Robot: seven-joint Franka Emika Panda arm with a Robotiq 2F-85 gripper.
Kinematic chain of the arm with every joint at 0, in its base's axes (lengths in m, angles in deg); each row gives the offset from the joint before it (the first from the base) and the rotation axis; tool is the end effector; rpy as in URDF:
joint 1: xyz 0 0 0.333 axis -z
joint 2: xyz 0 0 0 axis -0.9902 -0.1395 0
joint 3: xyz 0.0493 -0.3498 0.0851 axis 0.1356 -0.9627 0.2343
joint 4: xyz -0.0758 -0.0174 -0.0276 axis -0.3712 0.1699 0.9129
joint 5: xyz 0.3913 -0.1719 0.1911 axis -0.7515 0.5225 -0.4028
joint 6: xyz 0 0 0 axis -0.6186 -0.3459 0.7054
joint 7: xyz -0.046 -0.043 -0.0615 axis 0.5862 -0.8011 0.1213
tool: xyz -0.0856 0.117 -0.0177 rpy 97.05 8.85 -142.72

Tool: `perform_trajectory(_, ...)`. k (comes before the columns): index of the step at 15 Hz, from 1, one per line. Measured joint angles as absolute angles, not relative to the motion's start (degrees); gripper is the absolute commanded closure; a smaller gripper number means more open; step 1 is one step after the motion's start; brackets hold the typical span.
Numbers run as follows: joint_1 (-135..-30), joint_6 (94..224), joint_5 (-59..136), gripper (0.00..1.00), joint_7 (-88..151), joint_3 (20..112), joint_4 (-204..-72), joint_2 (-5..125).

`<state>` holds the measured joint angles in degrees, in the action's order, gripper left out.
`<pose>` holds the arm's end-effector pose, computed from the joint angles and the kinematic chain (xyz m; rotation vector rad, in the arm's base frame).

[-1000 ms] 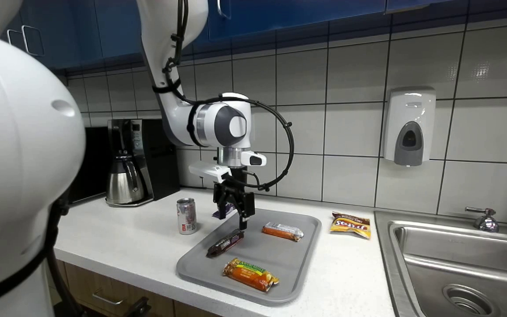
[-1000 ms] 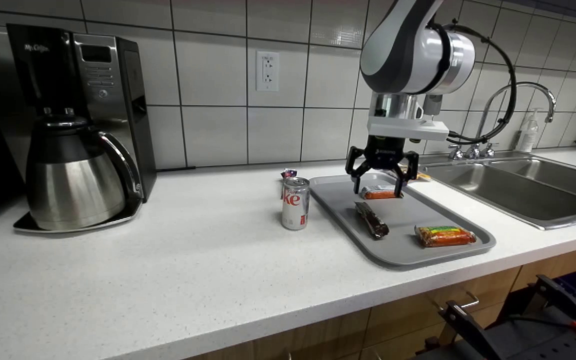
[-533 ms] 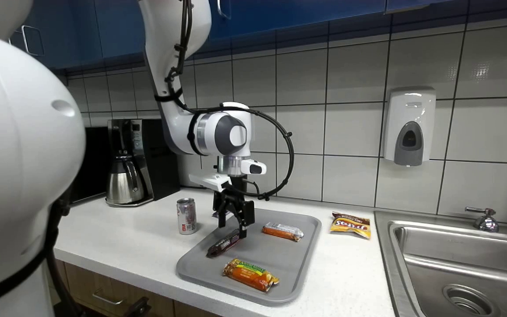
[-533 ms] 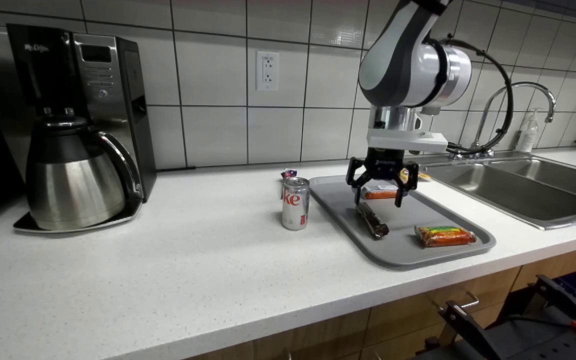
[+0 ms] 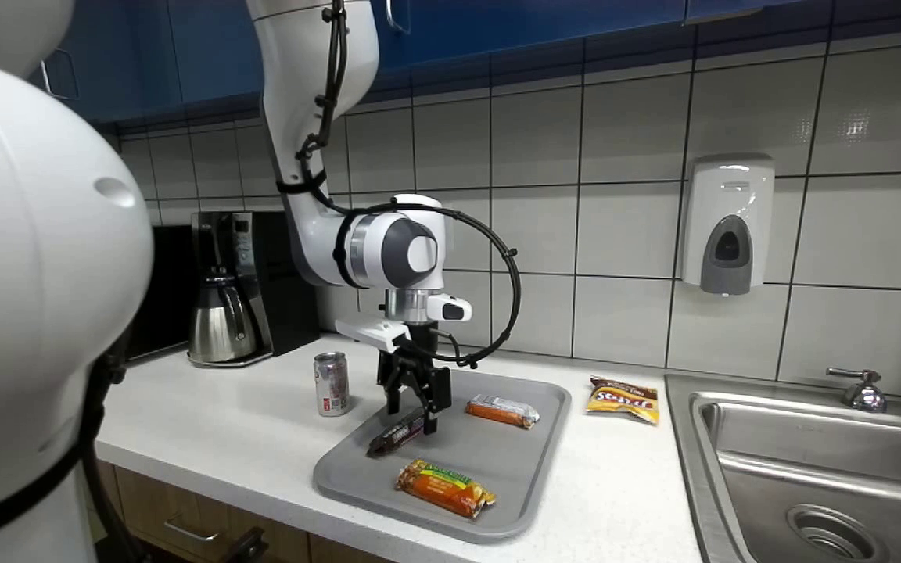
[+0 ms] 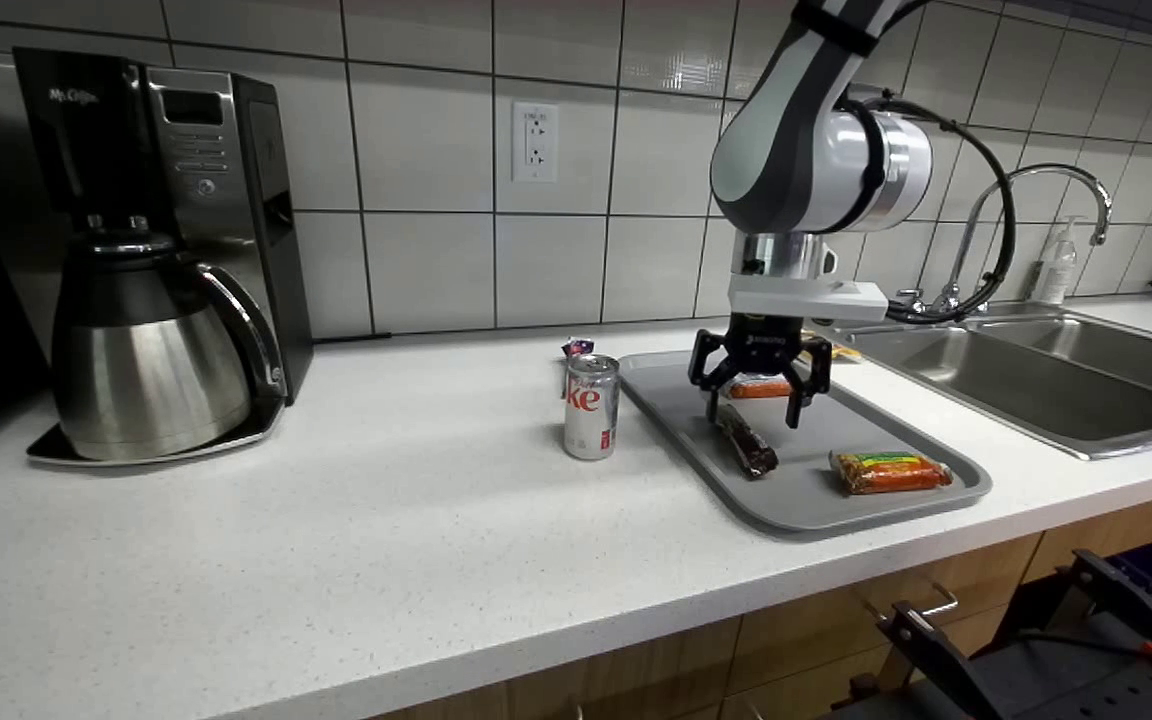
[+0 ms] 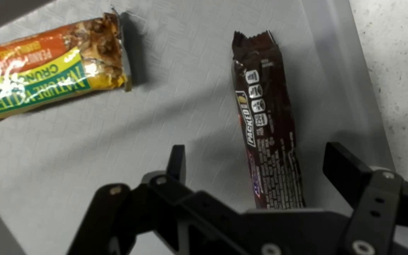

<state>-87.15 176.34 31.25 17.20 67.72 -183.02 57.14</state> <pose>0.5301 0.0256 0.1048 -3.0918 0.5248 0.1430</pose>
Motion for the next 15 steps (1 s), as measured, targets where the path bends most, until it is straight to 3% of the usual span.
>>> perform_trajectory(1,-87.2,176.4,31.2,0.0,17.2,67.7,-182.9,56.9)
perform_trajectory(2,-87.3,176.5,31.2,0.25,17.2,67.7,-182.8,56.7)
perform_trajectory(4,-87.3,176.5,31.2,0.32,17.2,67.7,-182.6,56.4)
perform_trajectory(12,-87.4,176.6,31.2,0.95,17.2,67.7,-182.4,56.1)
perform_trajectory(13,-87.4,176.6,31.2,1.0,17.2,67.7,-182.4,56.1)
perform_trajectory(15,-87.4,176.6,31.2,0.96,17.2,67.7,-182.4,56.1)
